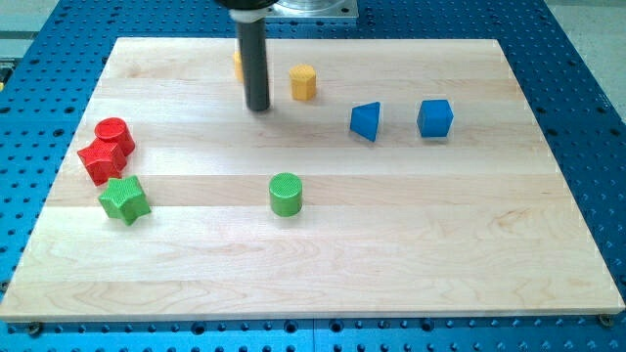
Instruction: Push the yellow blocks to the top center of the board
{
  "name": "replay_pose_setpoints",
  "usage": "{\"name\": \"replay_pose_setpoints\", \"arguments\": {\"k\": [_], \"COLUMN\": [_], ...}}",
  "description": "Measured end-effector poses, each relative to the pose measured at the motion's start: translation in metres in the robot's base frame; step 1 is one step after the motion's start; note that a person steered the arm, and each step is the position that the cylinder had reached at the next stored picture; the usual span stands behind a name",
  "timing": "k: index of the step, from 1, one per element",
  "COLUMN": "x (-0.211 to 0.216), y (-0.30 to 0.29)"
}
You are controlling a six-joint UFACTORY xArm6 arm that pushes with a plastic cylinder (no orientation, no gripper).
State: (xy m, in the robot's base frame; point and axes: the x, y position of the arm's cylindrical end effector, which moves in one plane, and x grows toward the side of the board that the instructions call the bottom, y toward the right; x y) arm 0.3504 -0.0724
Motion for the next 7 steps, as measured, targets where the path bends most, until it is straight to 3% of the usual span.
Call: {"name": "replay_pose_setpoints", "arguments": {"k": [1,2,3,4,5,6,7], "x": [-0.016,-0.065,-0.086,-0.021,-0.037,-0.081,-0.079], "y": [0.057,0.066,0.069,0.025,-0.047,-0.031,0.021]}}
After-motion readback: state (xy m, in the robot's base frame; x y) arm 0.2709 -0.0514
